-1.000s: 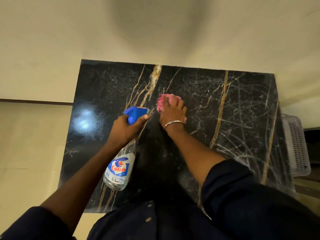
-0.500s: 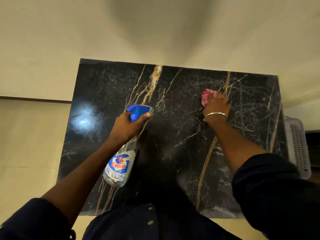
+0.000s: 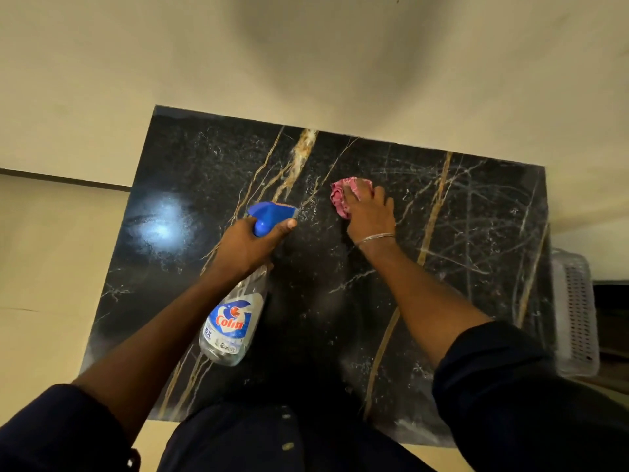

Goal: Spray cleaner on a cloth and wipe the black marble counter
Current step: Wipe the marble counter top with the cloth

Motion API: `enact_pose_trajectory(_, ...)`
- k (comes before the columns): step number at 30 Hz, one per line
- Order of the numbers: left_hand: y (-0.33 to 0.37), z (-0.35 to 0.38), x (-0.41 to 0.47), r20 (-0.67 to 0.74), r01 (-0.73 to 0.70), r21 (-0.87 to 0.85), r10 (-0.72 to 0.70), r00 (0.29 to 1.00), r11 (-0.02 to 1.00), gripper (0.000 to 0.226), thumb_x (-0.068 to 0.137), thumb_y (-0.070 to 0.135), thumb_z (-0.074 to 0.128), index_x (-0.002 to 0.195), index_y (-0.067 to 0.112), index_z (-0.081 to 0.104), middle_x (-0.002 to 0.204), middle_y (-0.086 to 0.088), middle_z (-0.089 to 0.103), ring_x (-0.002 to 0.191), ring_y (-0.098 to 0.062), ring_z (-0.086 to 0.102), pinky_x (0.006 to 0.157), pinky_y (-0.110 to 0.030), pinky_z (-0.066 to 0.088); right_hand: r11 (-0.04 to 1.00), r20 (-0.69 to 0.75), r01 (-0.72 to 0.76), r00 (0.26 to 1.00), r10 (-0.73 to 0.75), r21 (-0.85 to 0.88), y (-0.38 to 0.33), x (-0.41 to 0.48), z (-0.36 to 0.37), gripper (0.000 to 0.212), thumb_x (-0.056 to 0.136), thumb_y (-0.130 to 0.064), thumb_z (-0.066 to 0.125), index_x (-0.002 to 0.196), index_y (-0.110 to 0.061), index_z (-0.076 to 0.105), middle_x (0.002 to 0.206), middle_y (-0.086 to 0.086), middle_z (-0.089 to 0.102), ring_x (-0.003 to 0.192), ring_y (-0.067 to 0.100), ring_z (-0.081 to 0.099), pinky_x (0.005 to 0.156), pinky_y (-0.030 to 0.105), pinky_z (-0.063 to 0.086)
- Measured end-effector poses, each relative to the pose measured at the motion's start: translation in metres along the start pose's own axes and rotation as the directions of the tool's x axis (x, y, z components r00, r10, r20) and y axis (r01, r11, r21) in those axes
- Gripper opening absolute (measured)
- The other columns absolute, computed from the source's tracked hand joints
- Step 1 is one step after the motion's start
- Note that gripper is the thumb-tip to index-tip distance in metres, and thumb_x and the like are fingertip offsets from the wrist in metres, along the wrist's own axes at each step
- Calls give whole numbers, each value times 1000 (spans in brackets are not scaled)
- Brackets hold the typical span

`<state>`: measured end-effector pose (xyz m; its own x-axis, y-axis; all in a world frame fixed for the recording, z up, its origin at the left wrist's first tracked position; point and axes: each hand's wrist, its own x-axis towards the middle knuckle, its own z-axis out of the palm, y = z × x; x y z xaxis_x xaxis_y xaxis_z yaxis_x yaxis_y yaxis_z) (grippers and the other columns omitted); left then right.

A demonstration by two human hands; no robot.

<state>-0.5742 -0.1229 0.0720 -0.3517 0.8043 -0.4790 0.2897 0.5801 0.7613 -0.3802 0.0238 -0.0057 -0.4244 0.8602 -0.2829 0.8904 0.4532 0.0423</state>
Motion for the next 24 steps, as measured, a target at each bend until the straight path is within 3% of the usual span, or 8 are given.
enact_pose_trajectory(2, 4, 4, 1, -46, -5, -12, 4, 999, 1000, 41, 88, 53, 60, 85, 12, 62, 70, -2, 67, 58, -9, 64, 55, -18, 47, 999, 2, 10, 1000, -10, -32, 27, -1, 3, 78, 84, -15, 62, 152, -24, 25, 157, 7, 24, 135, 39, 28, 107, 52, 32)
enact_pose_trajectory(4, 10, 7, 3, -85, -9, -5, 8, 996, 1000, 38, 90, 50, 60, 84, 13, 63, 69, 0, 67, 55, -3, 61, 53, -14, 45, 996, 1, -87, 996, 87, -20, 57, 2, 5, 79, 86, -17, 63, 153, -25, 23, 157, 7, 23, 136, 40, 28, 108, 54, 31)
enact_pose_trajectory(11, 29, 35, 5, -114, -22, -34, 18, 993, 999, 53, 84, 59, 62, 95, 8, 66, 82, -8, 73, 70, -21, 69, 71, -40, 59, 900, 28, -427, 904, 427, 90, 149, 10, 6, 75, 84, -19, 68, 149, -21, 31, 152, 12, 29, 135, 43, 29, 106, 58, 33)
enact_pose_trajectory(16, 37, 41, 3, -106, -30, -31, 27, 994, 999, 51, 86, 56, 61, 97, 6, 66, 82, -9, 72, 66, -17, 68, 68, -37, 59, 843, 9, -527, 849, 529, 113, 133, 25, 12, 70, 87, -22, 66, 148, -14, 33, 149, 19, 31, 132, 46, 31, 103, 57, 34)
enact_pose_trajectory(19, 39, 43, 7, -121, -37, -5, 36, 992, 999, 51, 86, 54, 62, 93, 4, 67, 78, -7, 72, 61, -12, 65, 61, -26, 54, 885, -11, -449, 891, 454, 126, 98, 40, 2, 70, 85, -20, 66, 147, -14, 34, 148, 21, 31, 132, 46, 31, 104, 57, 34)
enact_pose_trajectory(24, 44, 40, 23, -69, -49, -2, 49, 996, 999, 54, 83, 59, 63, 89, 6, 67, 75, -9, 73, 60, -19, 68, 69, -45, 60, 984, -23, -124, 992, 128, 128, 29, 59, -12, 75, 81, -19, 68, 148, -17, 33, 151, 13, 28, 134, 41, 28, 105, 53, 34)
